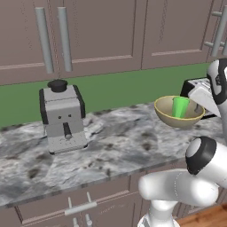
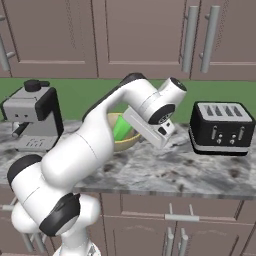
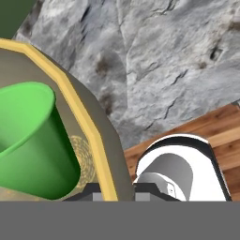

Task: Place the cup inside the bowl on the dining table and move the bowl to any counter.

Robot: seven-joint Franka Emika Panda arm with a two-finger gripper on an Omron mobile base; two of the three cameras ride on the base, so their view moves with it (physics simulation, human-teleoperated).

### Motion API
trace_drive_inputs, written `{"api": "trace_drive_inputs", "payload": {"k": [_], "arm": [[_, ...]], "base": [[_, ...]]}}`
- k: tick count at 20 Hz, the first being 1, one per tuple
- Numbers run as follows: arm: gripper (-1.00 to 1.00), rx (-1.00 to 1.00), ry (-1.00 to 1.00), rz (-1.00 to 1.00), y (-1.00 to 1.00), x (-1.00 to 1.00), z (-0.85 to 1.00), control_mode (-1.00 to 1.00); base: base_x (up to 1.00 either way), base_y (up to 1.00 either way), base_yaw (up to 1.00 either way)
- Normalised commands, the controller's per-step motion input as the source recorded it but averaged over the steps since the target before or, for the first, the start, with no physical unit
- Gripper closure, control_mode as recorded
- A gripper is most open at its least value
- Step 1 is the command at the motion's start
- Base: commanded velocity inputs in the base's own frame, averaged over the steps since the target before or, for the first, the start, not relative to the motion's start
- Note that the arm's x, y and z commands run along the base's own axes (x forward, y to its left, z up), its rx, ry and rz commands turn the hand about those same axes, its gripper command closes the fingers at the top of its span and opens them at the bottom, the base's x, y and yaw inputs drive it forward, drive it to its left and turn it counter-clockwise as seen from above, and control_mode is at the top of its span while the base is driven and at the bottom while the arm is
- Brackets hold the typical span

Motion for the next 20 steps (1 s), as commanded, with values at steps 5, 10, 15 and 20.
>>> {"api": "trace_drive_inputs", "payload": {"k": [5, 10, 15, 20], "arm": [[1.00, 0.00, 0.00, 0.00, 0.00, 0.00, 0.00, 1.00], [1.00, 0.00, 0.00, 0.00, 0.00, 0.00, 0.00, -1.00], [1.00, 0.00, 0.00, 0.00, 0.00, -0.06, -0.04, -1.00], [1.00, 0.06, 0.00, 0.00, 0.10, -0.10, -0.39, -1.00]], "base": [[0.00, 0.00, 0.00], [0.00, 0.00, 0.00], [0.00, 0.00, 0.00], [0.00, 0.00, 0.00]]}}
